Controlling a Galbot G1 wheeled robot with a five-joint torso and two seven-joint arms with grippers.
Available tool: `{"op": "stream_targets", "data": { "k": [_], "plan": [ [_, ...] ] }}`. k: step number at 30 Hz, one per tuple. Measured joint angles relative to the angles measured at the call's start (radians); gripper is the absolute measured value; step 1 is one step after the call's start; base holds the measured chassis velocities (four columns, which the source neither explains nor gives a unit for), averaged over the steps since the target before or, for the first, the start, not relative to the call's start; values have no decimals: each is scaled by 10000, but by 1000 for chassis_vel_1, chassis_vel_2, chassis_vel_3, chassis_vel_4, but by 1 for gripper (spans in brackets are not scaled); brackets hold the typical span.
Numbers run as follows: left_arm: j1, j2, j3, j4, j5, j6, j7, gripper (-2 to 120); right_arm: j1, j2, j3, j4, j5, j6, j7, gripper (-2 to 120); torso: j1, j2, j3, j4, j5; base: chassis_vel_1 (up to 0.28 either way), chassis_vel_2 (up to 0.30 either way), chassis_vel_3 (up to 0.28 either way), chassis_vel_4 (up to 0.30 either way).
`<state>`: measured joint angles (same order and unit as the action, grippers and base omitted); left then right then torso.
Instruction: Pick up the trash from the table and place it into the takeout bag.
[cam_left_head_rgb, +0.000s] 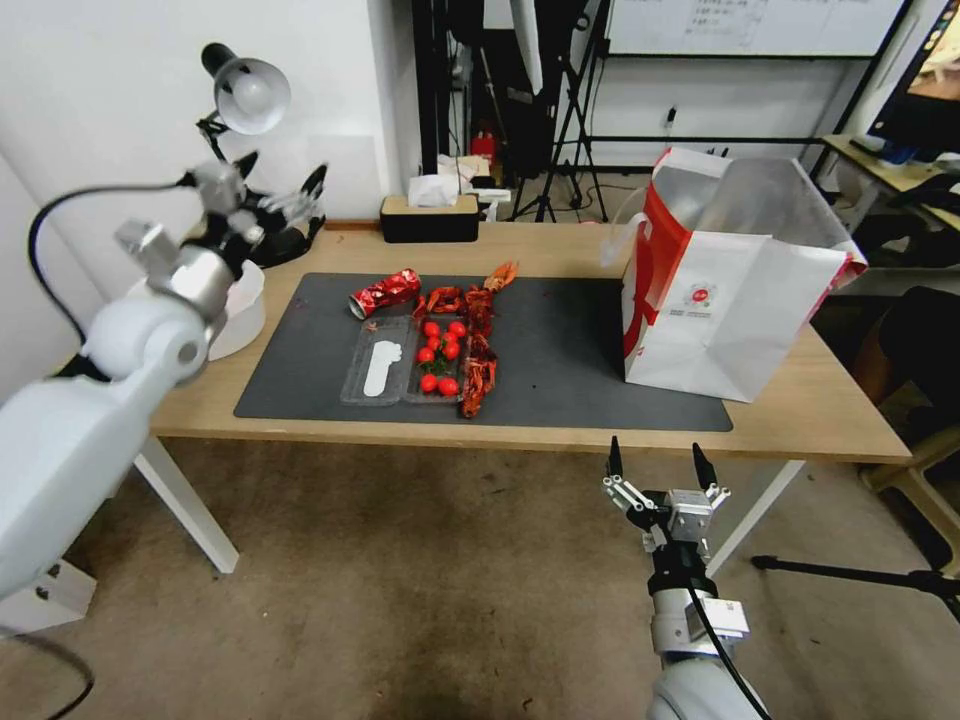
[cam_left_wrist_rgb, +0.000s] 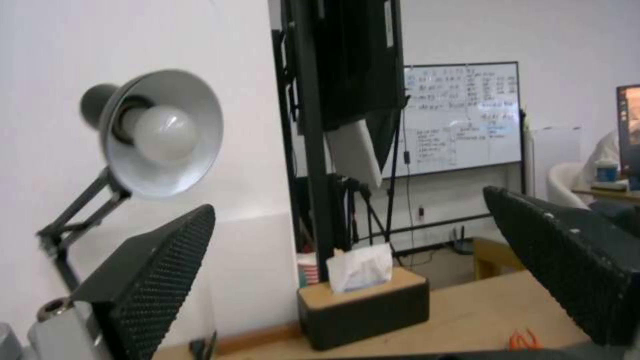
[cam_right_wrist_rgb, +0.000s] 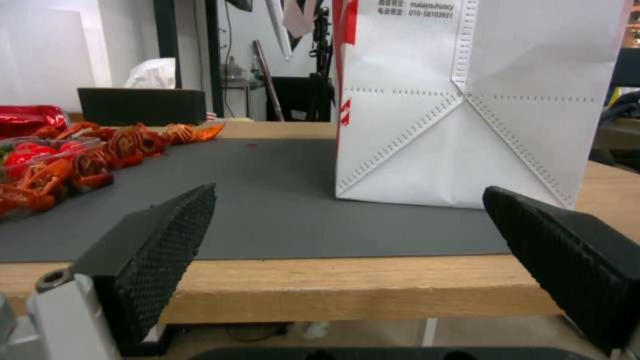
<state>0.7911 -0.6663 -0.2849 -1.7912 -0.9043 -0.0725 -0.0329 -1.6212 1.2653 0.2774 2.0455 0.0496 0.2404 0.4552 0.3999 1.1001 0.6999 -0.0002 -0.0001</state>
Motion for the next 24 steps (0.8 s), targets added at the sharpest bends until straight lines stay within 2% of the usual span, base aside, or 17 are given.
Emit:
{"op": "stream_targets", "data": {
  "k": [1,4,5,9,13,22,24],
  "plan": [
    [0,0,0,0,0,0,0,100,0,0,0,0,0,0,0,100,0,0,0,0,0,0,0,0,0],
    [1250,-183,-753,-432,547,-97,-119,100,10,-9,-17,-22,0,4,0,100,0,0,1,4,-2,0,0,0,0],
    [1250,-183,-753,-432,547,-97,-119,100,10,-9,-17,-22,0,4,0,100,0,0,1,4,-2,0,0,0,0],
    [2486,-640,-1431,-723,1221,-273,-413,100,-21,-4,-28,-35,-8,20,0,100,0,0,1,0,1,0,0,0,0],
    [3200,-953,-1867,-891,1680,-325,-543,100,-58,-9,-10,-29,-11,32,4,100,-1,0,1,0,1,0,0,0,0],
    [4843,-1936,-2957,-1061,2483,-780,-488,100,-87,-10,10,-34,-14,70,19,100,1,0,0,2,2,0,0,0,0],
    [5343,-2272,-3236,-1068,2495,-1124,-221,100,-74,-1,-10,-47,-16,72,19,100,0,0,1,1,1,0,0,0,0]
  ]
}}
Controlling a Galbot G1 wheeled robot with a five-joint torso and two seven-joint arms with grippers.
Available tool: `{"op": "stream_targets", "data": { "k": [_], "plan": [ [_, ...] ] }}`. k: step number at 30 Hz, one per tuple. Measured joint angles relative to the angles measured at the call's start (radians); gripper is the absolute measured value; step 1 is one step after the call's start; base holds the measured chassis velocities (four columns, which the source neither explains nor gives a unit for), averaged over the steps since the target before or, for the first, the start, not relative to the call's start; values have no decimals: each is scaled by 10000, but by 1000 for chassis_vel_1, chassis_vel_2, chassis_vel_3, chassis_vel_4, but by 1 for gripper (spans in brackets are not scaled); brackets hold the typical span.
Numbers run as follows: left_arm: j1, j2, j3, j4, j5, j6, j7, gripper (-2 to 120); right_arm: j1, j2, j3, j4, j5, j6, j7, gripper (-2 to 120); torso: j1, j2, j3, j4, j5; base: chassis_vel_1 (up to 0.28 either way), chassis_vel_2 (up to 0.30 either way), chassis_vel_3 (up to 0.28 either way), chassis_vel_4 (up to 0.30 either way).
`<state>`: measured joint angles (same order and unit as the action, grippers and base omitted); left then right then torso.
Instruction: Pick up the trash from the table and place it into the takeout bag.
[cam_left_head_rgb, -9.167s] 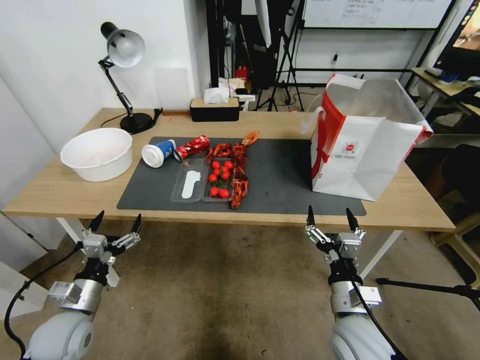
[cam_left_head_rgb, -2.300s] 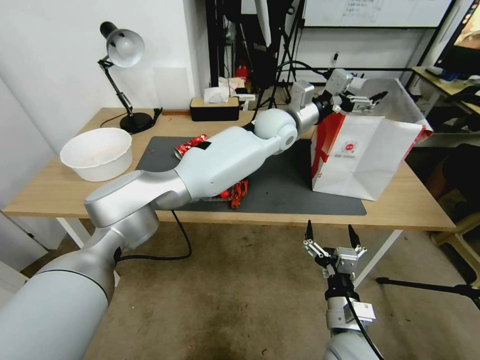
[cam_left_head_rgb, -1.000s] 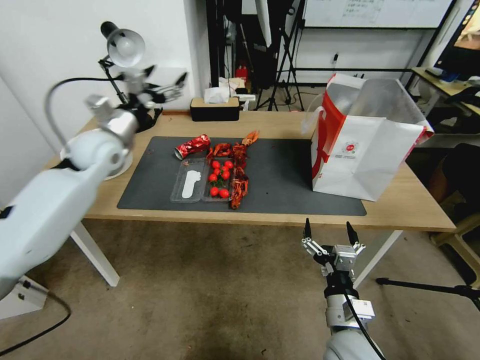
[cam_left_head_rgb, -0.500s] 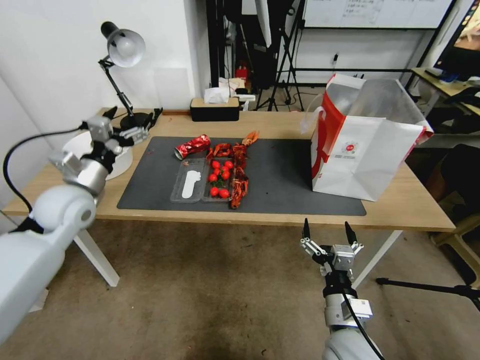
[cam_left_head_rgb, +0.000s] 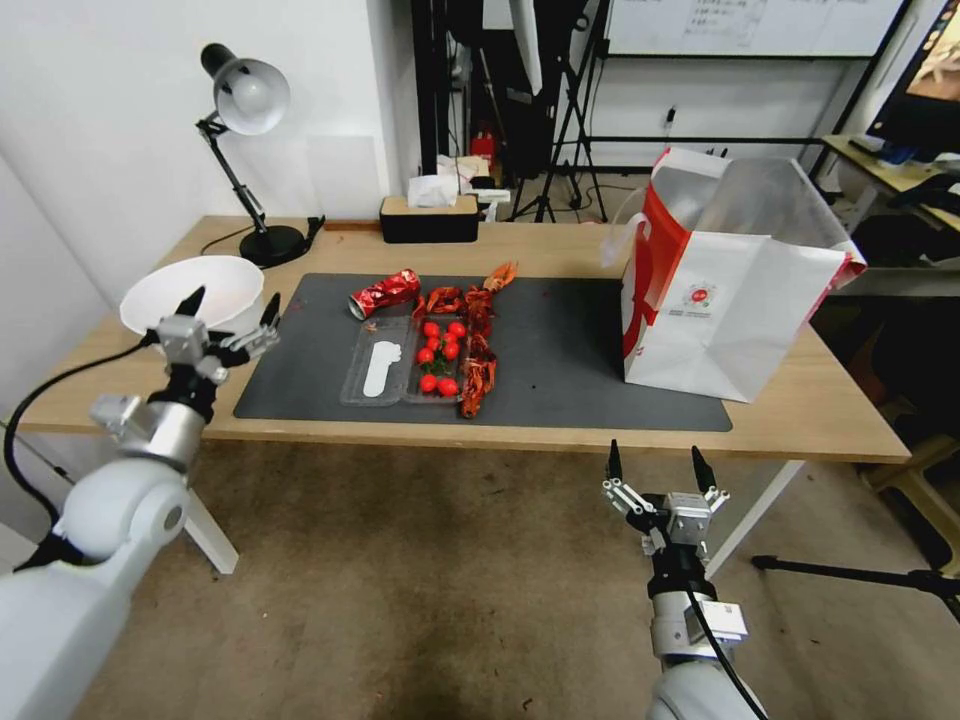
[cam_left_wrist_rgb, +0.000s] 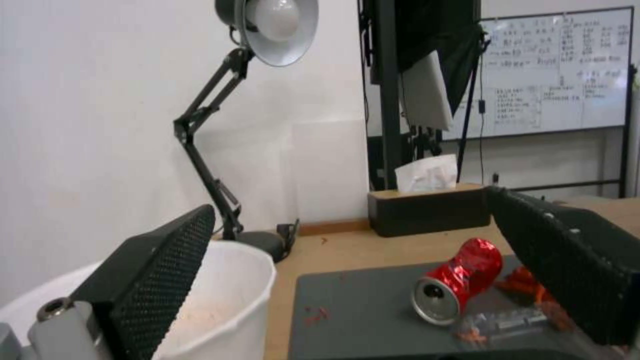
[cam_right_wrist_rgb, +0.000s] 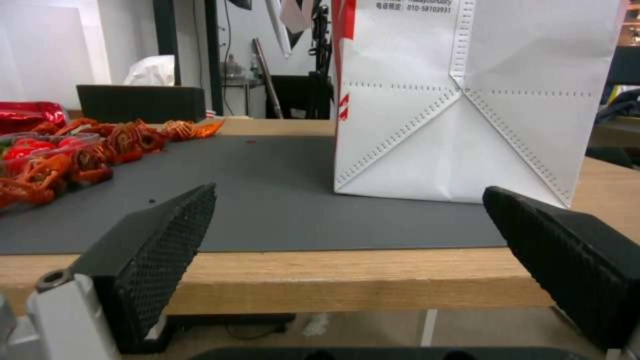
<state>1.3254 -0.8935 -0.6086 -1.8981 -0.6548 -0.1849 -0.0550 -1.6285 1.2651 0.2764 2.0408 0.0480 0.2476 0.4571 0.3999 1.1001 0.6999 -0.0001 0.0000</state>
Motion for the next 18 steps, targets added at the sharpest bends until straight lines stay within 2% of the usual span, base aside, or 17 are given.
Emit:
{"op": "stream_targets", "data": {
  "k": [6,9,18],
  "plan": [
    [1023,-615,-374,104,36,-743,528,100,13,4,-13,-19,-1,4,1,100,1,0,0,1,-1,0,0,0,0],
    [1650,-1021,-468,286,308,-1345,990,100,31,-1,-24,-48,0,11,1,100,0,0,0,2,1,0,0,0,0],
    [2047,-1302,-492,463,593,-1765,1358,100,47,-6,-33,-65,-1,17,4,100,0,-1,1,1,0,0,0,0,0]
  ]
}}
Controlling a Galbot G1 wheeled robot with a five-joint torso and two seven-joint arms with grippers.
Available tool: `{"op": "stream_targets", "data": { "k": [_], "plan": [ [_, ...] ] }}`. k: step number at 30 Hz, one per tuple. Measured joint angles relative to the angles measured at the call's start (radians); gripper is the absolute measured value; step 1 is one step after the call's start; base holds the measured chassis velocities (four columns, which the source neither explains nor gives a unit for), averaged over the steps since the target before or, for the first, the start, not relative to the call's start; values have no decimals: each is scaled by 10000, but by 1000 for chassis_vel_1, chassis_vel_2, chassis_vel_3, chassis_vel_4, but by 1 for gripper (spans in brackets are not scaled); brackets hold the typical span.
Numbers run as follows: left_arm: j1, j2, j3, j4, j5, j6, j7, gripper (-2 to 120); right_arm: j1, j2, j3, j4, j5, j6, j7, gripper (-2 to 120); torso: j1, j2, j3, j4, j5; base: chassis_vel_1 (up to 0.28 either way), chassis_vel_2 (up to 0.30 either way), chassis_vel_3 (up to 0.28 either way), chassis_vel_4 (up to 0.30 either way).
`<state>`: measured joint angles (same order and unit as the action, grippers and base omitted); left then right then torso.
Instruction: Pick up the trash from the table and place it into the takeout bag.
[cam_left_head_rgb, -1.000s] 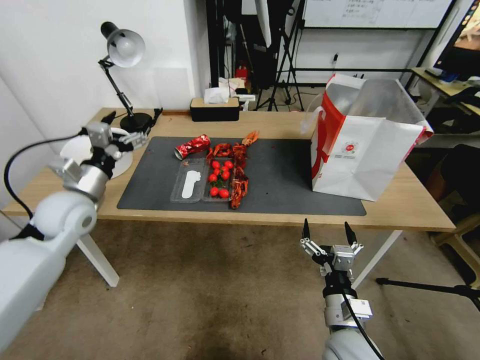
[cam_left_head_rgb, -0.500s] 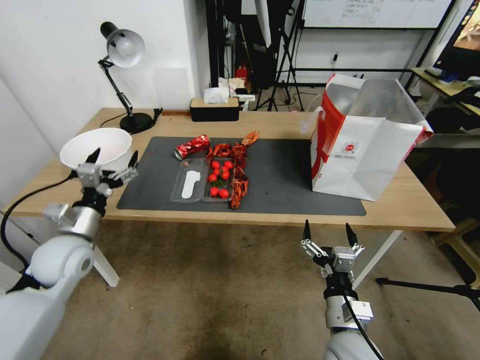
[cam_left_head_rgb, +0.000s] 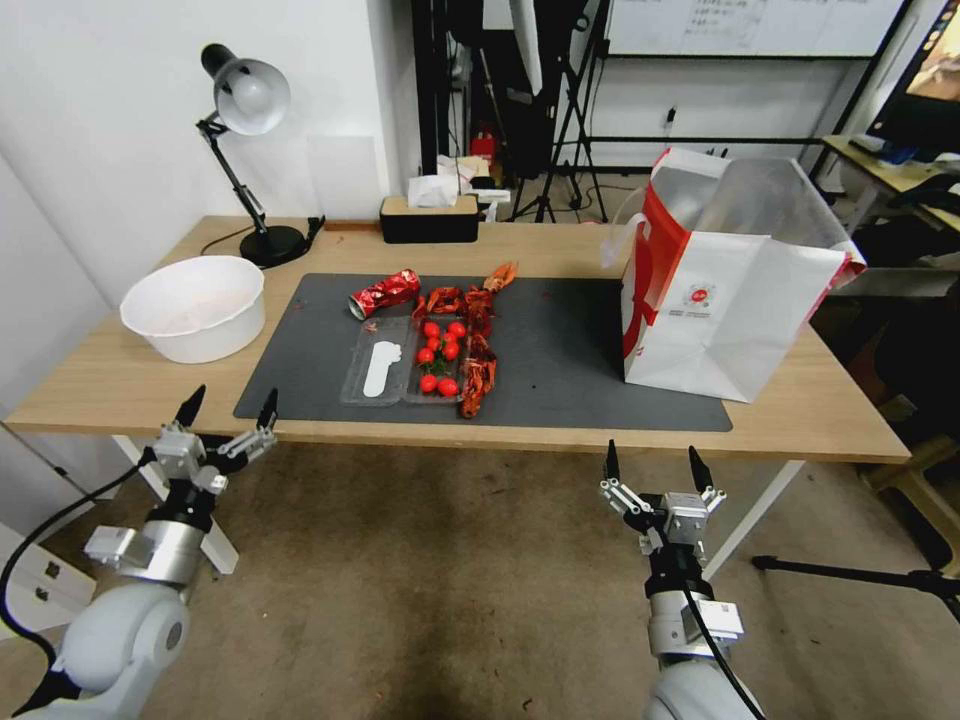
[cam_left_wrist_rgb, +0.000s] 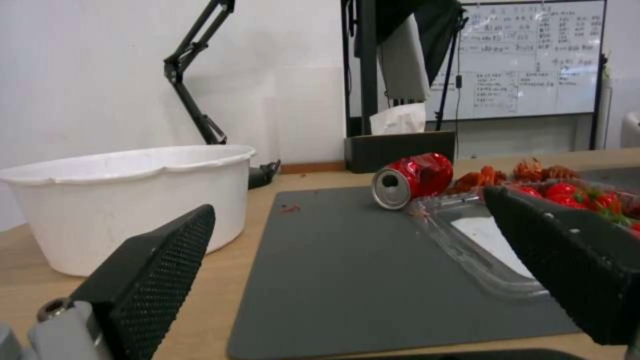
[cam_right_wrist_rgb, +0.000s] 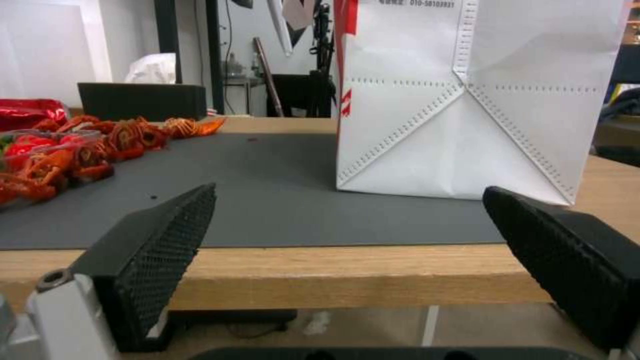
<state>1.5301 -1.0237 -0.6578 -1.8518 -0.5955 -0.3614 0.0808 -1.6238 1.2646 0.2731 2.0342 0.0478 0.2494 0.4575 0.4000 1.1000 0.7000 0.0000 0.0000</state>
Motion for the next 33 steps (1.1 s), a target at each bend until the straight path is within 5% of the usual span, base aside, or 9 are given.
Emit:
{"op": "stream_targets", "data": {
  "k": [21,33],
  "plan": [
    [844,-429,-79,240,558,-591,457,100,17,23,-10,-107,9,47,18,100,0,0,0,0,0,0,0,0,0],
    [50,-106,307,137,568,-136,269,100,44,20,-37,-145,19,54,20,100,0,0,0,1,0,0,0,0,0]
  ]
}}
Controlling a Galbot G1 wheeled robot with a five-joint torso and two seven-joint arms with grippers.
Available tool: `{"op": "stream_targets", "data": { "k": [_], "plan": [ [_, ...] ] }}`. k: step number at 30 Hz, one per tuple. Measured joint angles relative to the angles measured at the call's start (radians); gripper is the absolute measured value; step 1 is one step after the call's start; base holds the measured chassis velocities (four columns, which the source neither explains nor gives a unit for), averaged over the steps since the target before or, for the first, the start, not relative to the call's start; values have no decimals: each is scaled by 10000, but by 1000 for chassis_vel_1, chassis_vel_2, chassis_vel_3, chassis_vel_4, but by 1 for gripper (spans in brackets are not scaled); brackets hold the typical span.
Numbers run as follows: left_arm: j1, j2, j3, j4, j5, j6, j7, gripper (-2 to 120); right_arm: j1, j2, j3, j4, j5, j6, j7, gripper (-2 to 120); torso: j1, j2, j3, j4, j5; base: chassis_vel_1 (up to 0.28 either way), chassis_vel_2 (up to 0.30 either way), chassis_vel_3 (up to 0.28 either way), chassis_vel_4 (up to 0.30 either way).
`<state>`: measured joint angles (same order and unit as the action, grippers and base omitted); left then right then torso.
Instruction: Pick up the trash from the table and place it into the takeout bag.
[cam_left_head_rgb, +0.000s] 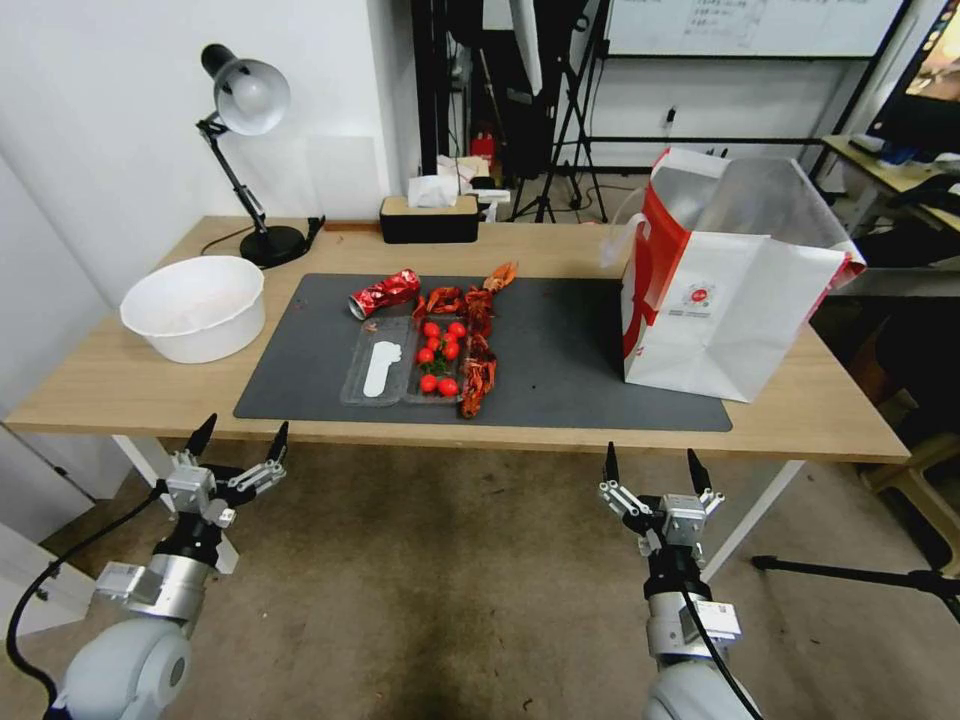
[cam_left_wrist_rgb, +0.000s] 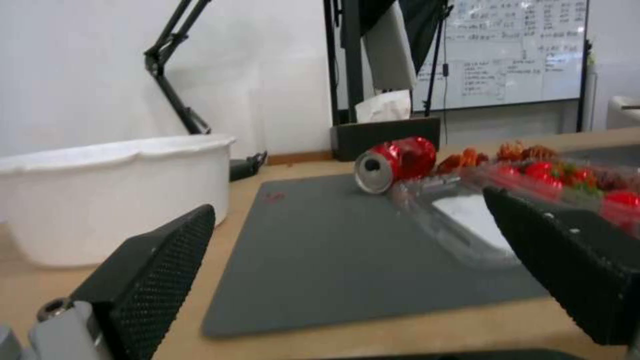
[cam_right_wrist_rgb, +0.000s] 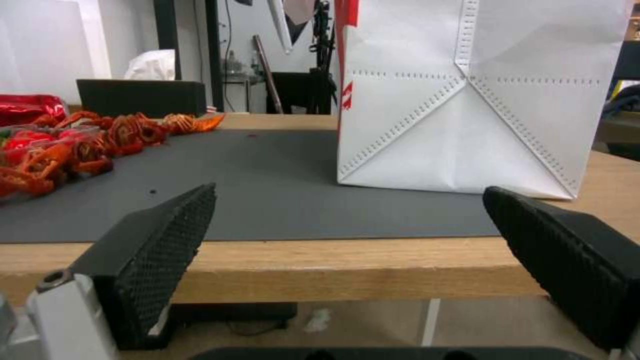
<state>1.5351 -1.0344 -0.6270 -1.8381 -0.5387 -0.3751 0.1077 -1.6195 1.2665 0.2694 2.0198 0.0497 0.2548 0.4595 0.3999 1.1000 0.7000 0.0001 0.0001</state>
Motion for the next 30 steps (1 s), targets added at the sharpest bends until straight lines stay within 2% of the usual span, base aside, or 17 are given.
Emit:
{"op": "stream_targets", "data": {
  "k": [4,7,9,11,16,19,22,23,24,28,30],
  "plan": [
    [-915,368,632,77,-239,354,-103,100,2,-3,-4,3,0,0,0,100,0,-1,0,-3,-1,0,0,0,0],
    [-2129,882,1498,421,-631,863,-145,100,-2,-5,1,6,0,-5,-1,100,1,0,1,-3,-3,0,0,0,0],
    [-2514,1043,1740,525,-766,1072,-141,100,-1,-3,4,6,0,-6,-1,100,0,0,1,-2,-2,0,0,0,0],
    [-3321,1410,2328,900,-1098,1499,-103,100,15,2,2,-21,-1,-7,-1,100,1,0,1,-3,-3,0,0,0,0],
    [-4378,1900,3105,1518,-1748,1901,115,100,100,7,-33,-65,-6,-22,-3,100,1,0,2,0,0,0,0,0,0],
    [-5486,2257,3881,2169,-2530,2161,356,100,146,16,-58,-93,-10,-37,-5,100,0,-1,2,0,1,0,0,0,0],
    [-6070,2343,4274,2523,-2829,2269,495,100,150,25,-60,-113,-12,-39,-5,100,1,-1,1,-1,-1,0,0,0,0],
    [-6904,2380,4921,3029,-3156,2364,644,100,145,35,-60,-134,-16,-40,-5,100,2,-1,2,-3,0,0,0,0,0],
    [-6904,2380,4921,3029,-3156,2364,644,100,145,35,-60,-134,-16,-40,-5,100,2,-1,2,-3,0,0,0,0,0],
    [-8058,2276,6217,3921,-3852,2539,1041,100,145,44,-39,-155,-20,-40,-3,100,1,-1,1,-1,-1,0,0,0,0],
    [-8302,2232,6479,4138,-3928,2563,1122,100,143,44,-23,-156,-20,-40,-1,100,1,-1,2,-1,-3,0,0,0,0]
  ]
}}
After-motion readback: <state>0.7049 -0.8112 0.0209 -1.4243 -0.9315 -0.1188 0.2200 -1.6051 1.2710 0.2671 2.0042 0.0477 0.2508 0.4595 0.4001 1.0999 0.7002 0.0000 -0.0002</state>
